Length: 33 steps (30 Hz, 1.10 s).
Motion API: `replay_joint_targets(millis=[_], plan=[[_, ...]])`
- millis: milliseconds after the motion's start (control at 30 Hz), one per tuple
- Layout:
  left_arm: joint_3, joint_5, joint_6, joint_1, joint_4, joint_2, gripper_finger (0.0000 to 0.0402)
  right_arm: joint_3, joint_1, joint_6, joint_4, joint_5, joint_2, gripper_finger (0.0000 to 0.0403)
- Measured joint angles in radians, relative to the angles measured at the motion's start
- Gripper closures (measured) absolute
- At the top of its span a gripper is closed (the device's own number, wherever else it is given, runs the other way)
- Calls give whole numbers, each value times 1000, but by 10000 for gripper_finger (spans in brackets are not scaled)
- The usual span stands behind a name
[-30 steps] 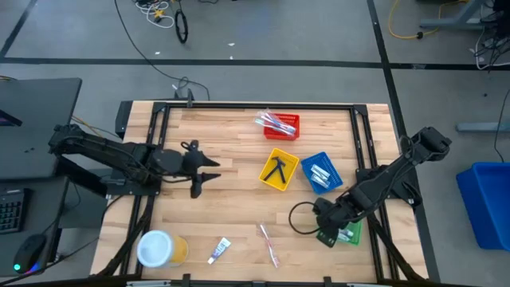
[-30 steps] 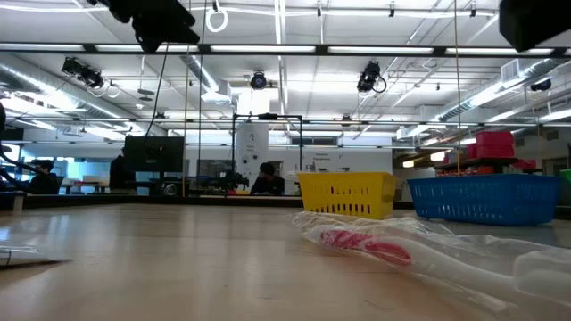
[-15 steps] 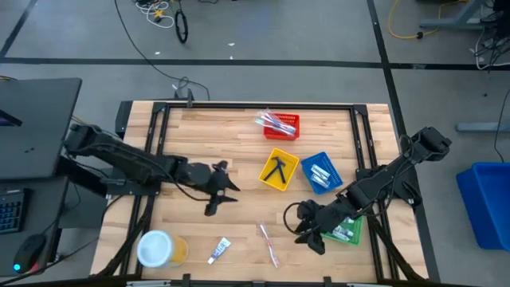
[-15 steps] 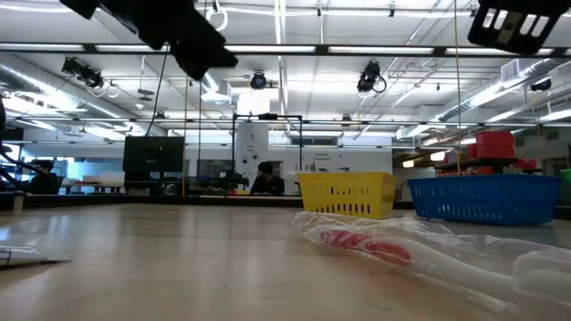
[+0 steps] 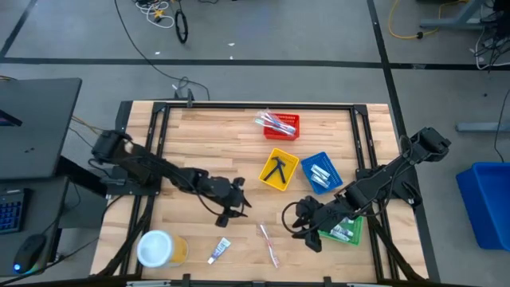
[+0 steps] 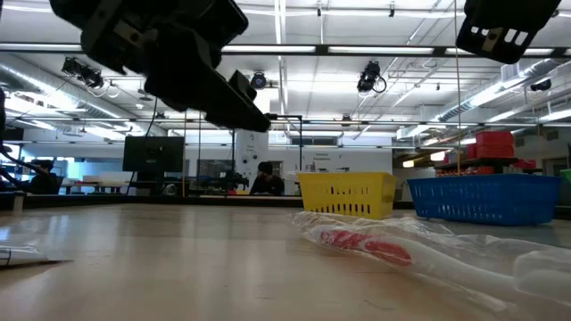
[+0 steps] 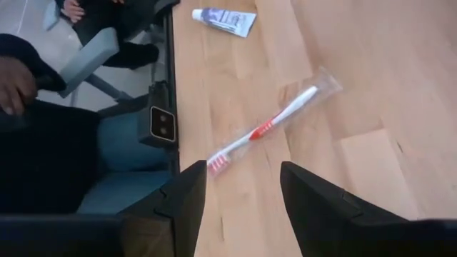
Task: Pick & Place Travel size toiletries
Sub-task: Put the orange toothbrush into the red bin
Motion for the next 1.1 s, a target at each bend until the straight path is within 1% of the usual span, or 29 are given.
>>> replay_joint_targets(millis=[67, 133, 300, 367, 500, 567, 700, 867, 967, 1100], plan=[[6, 9, -3, -4, 78, 60, 226, 0, 0, -11, 0, 10, 0, 215], [19, 22, 11, -4, 120, 111, 226, 0, 0, -15, 0, 17, 0, 213], [116, 43, 54, -4, 135, 216, 226, 0, 0, -15, 0, 19, 0, 214], [164, 65, 94, -4, 134, 262, 226, 0, 0, -15, -1, 29, 1, 216], [269, 171, 172, -12, 84, 361, 226, 0, 0, -15, -1, 50, 0, 220], [322, 196, 188, -19, 32, 410, 226, 0, 0, -15, -1, 50, 1, 220], [392, 173, 215, -32, -65, 490, 226, 0, 0, -15, -1, 50, 1, 221], [411, 140, 235, -42, -78, 523, 228, 0, 0, -15, 2, 50, 1, 224], [410, 129, 225, -43, -90, 521, 250, 0, 0, -15, 2, 50, 0, 224], [409, 133, 237, -44, -97, 516, 308, 0, 0, -15, 2, 50, 0, 227]])
